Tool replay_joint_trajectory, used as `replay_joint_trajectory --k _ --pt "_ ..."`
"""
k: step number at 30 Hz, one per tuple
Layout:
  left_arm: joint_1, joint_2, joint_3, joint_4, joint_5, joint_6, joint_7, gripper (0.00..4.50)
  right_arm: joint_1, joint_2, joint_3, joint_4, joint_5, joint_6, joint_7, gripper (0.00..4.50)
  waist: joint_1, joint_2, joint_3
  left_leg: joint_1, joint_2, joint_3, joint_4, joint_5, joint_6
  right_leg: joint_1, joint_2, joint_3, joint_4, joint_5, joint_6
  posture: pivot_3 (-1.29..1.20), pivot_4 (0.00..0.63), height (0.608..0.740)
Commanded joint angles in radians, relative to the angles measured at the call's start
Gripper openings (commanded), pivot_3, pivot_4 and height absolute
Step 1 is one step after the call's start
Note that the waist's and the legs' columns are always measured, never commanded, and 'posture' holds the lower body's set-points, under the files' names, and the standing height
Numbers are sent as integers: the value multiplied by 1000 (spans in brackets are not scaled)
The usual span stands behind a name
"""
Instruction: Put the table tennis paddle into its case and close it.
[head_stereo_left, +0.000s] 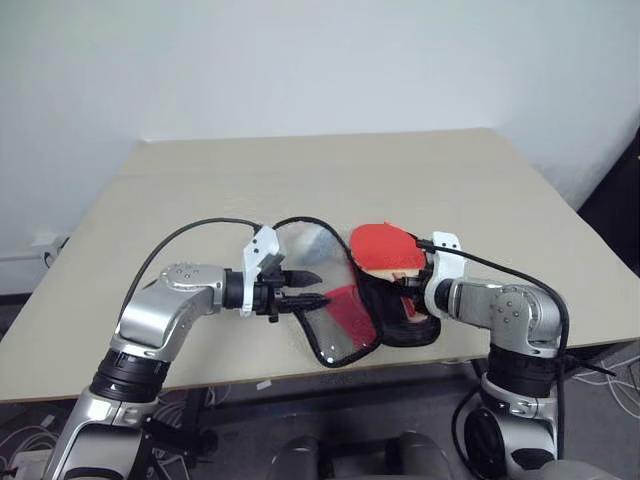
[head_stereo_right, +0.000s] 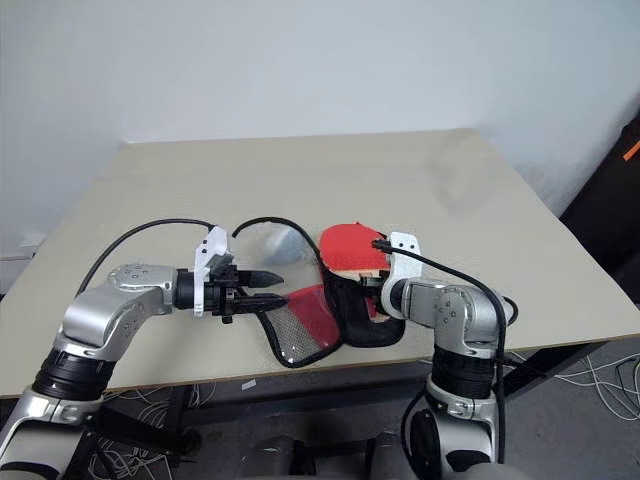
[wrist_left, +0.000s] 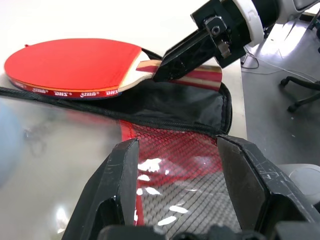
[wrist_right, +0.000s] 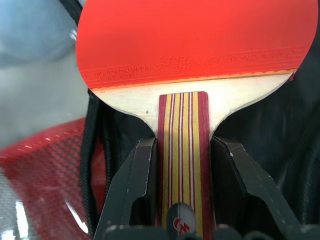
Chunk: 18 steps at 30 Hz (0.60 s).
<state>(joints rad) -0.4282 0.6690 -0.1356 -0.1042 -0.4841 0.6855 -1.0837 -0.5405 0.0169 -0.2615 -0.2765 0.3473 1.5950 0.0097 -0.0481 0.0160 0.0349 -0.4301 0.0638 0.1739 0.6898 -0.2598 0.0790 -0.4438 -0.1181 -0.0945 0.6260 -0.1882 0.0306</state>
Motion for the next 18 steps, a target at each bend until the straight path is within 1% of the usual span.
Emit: replay_joint_trajectory --k 1,4,9,13,18 --pt "-22 2 13 -8 1 -5 1 2619 -23 9 -31 -49 -30 5 -22 1224 -1 0 0 0 0 1 -2 1 -2 -1 0 0 0 0 -1 0 0 724" --pt "-21 1 10 -6 3 -5 1 2619 -26 12 -44 -64 -33 18 -15 1224 -1 0 0 1 -2 2 -7 4 -7 -2 0 0 -1 3 -6 0 0 724" --pt "-26 0 5 7 12 -12 -2 2619 -12 8 -63 -81 -34 19 -15 1224 -5 0 0 2 -2 2 -11 7 -12 -4 5 0 -1 3 -8 0 0 724" --pt "-30 -3 2 14 15 -16 -4 2619 7 13 -50 -84 -42 19 -13 1224 -6 0 0 2 1 1 -11 8 -12 -4 10 1 -2 3 -8 0 0 724" --pt "-34 -3 -2 18 16 -15 -7 2619 41 20 -24 -80 -52 19 -19 1224 -6 0 0 2 2 1 -11 8 -13 -4 11 1 -2 3 -8 0 0 724"
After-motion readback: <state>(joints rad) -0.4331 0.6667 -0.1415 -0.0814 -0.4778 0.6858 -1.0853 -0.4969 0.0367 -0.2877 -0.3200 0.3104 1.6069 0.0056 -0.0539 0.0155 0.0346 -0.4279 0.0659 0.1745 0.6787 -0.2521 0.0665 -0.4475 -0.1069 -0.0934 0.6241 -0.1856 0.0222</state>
